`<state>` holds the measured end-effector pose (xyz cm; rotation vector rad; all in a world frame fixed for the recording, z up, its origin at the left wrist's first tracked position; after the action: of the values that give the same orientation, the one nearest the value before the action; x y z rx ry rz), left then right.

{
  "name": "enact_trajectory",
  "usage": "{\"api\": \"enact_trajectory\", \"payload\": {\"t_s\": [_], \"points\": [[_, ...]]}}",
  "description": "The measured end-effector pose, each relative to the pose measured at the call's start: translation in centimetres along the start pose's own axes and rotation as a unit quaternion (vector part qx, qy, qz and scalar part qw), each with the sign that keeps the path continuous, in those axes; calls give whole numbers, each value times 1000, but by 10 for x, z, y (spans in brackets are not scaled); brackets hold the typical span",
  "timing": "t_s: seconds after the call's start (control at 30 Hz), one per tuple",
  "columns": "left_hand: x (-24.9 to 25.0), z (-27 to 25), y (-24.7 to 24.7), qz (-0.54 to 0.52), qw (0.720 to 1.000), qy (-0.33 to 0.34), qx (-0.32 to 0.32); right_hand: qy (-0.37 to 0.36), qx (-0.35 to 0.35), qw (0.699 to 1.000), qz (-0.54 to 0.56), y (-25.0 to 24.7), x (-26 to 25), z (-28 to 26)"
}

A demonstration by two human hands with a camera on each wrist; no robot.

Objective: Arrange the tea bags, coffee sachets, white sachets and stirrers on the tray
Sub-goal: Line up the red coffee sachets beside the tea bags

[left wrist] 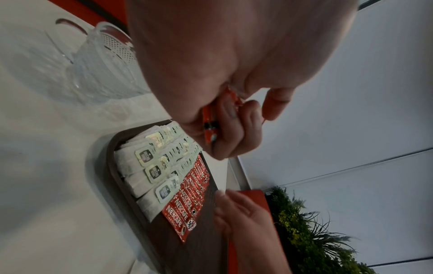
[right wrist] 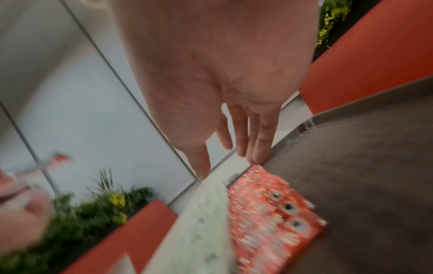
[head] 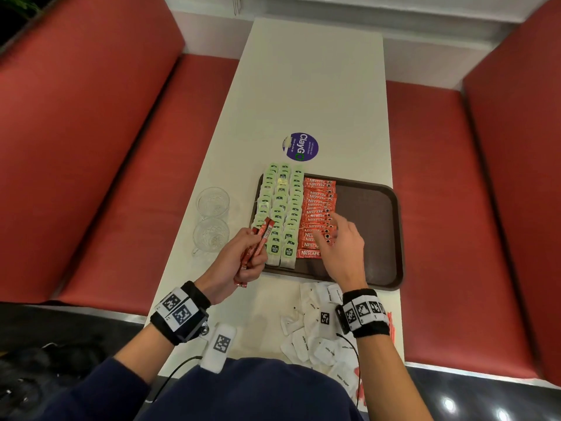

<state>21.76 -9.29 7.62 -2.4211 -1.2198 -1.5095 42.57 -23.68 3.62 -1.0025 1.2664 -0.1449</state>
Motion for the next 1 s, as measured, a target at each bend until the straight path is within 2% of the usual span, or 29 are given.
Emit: {"api": "enact_trajectory", "payload": {"t_s": [0.07, 0.13, 0.2, 0.27, 0.37, 0.43, 0.53, 0.67, 0.8, 0.87, 1.0], "points": [[1, -1, 5, -1, 1000, -2, -6, -25, -39, 995, 94, -13, -34, -5], [3, 0, 10, 25, 1000, 9, -14, -32, -115, 974, 192, -22, -70, -16], [5, 0, 12, 74, 997, 29, -21, -36, -162, 955, 244, -25, -93, -25], [9, -1, 14, 119, 991, 54, -21, -41, -174, 944, 276, -27, -101, -29], [19, -6, 11, 182, 977, 113, -1, 0, -191, 915, 355, -31, -94, -26], [23, -7, 5, 220, 964, 146, 19, 15, -206, 907, 366, -32, -88, -27], [22, -8, 2, 242, 955, 167, 26, 34, -193, 916, 350, -30, -78, -31], [24, -7, 6, 261, 948, 180, 34, 53, -174, 911, 371, -29, -73, -36], [28, -5, 2, 226, 954, 189, 60, 74, -150, 905, 391, -34, -63, -38], [28, -3, 1, 223, 957, 172, 67, 78, -138, 908, 389, -36, -60, -39], [18, 5, 8, 305, 945, 117, 5, 45, -79, 925, 370, -46, -67, -37]]}}
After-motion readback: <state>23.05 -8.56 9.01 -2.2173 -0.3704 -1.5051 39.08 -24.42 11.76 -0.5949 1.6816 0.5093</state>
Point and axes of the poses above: each hand's wrist, its own z-axis towards the middle knuckle, its own y-axis out of the palm, x = y × z, the point moved 5 cm from there along z, towards the middle knuckle, and after that the axes turned 4 degrees about x, right-handed, at the moved point
